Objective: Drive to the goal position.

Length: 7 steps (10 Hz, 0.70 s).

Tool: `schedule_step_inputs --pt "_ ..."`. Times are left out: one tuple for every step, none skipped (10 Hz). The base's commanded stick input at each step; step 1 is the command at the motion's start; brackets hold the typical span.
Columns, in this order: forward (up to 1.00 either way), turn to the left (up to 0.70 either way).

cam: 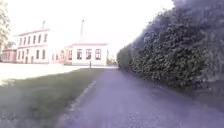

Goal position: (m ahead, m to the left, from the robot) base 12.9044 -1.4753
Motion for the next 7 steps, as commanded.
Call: schedule_step_inputs --pt "0.7 0.0" --pt "0.7 0.0" --pt "0.7 0.0" --pt "0.7 0.0" --pt "0.7 0.0" --pt "0.7 0.0" --pt "0.7 0.0"
